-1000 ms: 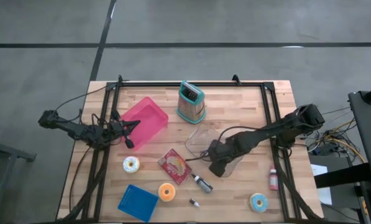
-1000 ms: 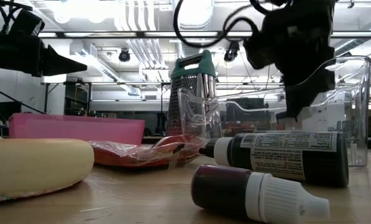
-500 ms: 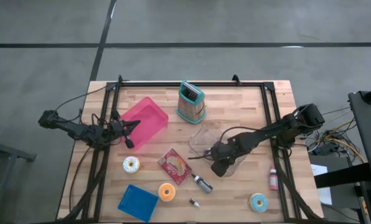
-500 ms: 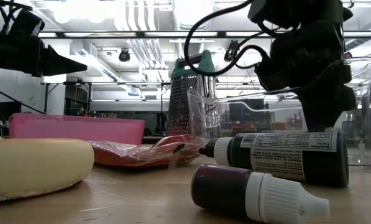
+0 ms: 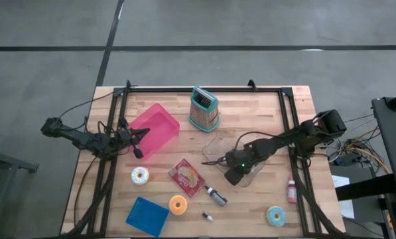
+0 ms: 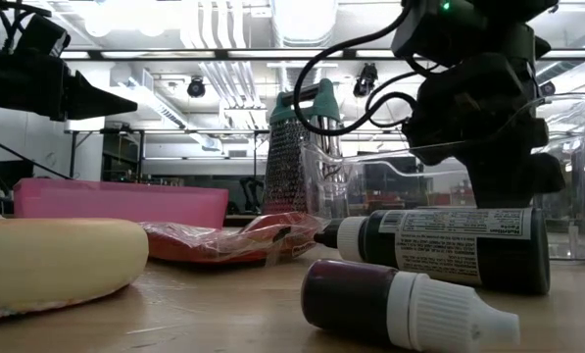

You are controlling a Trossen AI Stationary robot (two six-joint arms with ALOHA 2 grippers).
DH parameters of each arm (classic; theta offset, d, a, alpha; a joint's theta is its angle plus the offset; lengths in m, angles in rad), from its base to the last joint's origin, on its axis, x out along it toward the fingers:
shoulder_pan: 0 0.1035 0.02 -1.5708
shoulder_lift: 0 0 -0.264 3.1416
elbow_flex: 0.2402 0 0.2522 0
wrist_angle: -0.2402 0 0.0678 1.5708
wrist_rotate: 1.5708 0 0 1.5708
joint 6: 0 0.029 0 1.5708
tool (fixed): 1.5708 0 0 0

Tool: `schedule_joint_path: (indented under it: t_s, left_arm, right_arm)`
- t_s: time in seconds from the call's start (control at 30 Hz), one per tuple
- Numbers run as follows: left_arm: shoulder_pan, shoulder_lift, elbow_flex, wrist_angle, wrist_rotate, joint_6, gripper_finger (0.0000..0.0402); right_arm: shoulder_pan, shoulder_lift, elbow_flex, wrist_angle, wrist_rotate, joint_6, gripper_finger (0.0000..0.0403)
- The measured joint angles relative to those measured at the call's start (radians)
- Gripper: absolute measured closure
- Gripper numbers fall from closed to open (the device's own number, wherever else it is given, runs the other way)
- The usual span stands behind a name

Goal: Pick & Place Food Item
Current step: Put the small violet food coloring bottle into the transparent bin, then put the large pink food coloring bottle into the transparent bin

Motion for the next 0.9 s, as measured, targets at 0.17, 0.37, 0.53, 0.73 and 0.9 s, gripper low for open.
schedule_joint_path:
  t_s: [0.17, 0.37, 0.53, 0.73, 0.9]
  left_arm:
    - [0.0, 0.0, 0.0, 0.0, 0.0, 0.0, 0.0396]
    - [0.0, 0.0, 0.0, 0.0, 0.0, 0.0, 0.0396]
    - [0.0, 0.0, 0.0, 0.0, 0.0, 0.0, 0.0396]
    - [0.0, 0.0, 0.0, 0.0, 0.0, 0.0, 0.0396]
    - [0.0, 0.0, 0.0, 0.0, 0.0, 0.0, 0.0396]
  right_arm:
    - [0.0, 0.0, -0.002, -0.001, 0.001, -0.012, 0.0333]
    - [-0.001, 0.002, -0.006, -0.008, 0.012, 0.008, 0.0302]
    - [-0.001, 0.002, -0.006, -0.001, 0.013, 0.007, 0.0275]
    - [0.0, 0.002, -0.005, 0.004, 0.015, 0.006, 0.0259]
    - [0.0, 0.002, -0.005, 0.006, 0.016, 0.006, 0.0255]
